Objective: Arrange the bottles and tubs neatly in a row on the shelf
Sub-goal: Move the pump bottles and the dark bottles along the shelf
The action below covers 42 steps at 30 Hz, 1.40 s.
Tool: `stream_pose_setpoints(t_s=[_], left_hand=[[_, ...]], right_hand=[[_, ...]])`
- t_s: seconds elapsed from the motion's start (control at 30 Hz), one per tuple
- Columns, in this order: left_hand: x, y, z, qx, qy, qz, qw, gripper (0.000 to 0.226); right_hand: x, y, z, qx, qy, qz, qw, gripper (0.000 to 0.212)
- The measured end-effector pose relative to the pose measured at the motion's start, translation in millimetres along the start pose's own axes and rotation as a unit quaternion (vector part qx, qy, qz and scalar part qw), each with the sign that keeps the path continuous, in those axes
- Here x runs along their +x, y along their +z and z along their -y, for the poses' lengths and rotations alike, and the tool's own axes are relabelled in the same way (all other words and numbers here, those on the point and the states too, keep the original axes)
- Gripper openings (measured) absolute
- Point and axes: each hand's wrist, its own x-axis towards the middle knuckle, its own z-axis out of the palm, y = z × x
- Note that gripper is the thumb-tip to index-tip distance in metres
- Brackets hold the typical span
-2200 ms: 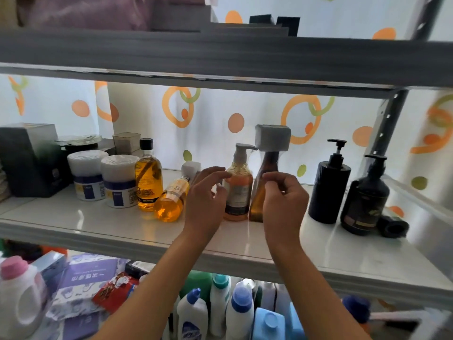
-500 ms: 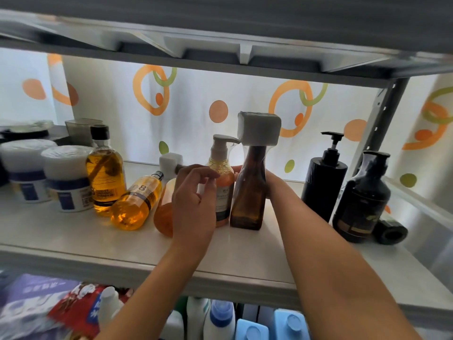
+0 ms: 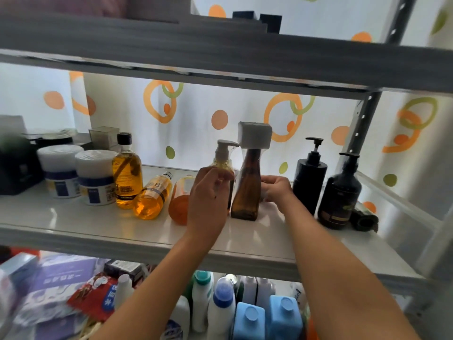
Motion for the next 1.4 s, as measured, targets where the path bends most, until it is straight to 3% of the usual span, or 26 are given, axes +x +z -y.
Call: stream_pose_setpoints(t_s=[0.13,0.2,0.27,0.43,0.57,0.83,1.23,1.4], left_hand=[[-12.9,-6.2,-4.2,-0.001,0.013,0.013,1.000,0.013],[-20.0,-10.1,-8.7,-0.005,0.010,0.020,1.000,0.012],[-24.7,-13.3,-14.6,-0.006,0.009,0.027,1.000,0.012],[-27.0,-18.8,-29.5,-0.004,0.008,0.019,1.000,0.013],[-31.5,-18.8,-40.6,-0.014,0.014,0.004,1.000,0.013],[-36.1,-8.3,-39.6,-0.043,-0.009,0.065,0.997,0.016],[-50.5,17.5,-32.9,-0.023,-0.013,0.118,0.993,0.017],[-49.3,24.5,-34.9,-0.072,-0.090,0.125,0.985,0.016]], right_hand=[[-23.2,-0.2,-3.0,-0.050,-0.042,-0.036,0.997,0.003],[-30.3,-0.9,-4.8,-0.092,-0.066,-0.055,0.992,0.013],[-37.5,-3.3,-7.1,-0.120,-0.069,-0.069,0.988,0.009],[-67.8,-7.6,-9.8,-0.249,-0.095,-0.115,0.957,0.033],[-91.2,-8.3,-15.2,-0.292,-0.113,-0.162,0.936,0.038],[-135.4,-14.6,-18.3,-0.335,-0.142,-0.207,0.908,0.038],[-143.2,-15.0,-11.5,-0.307,-0.111,-0.195,0.925,0.035],[-144.0,-13.8,-9.5,-0.301,-0.104,-0.181,0.930,0.035]])
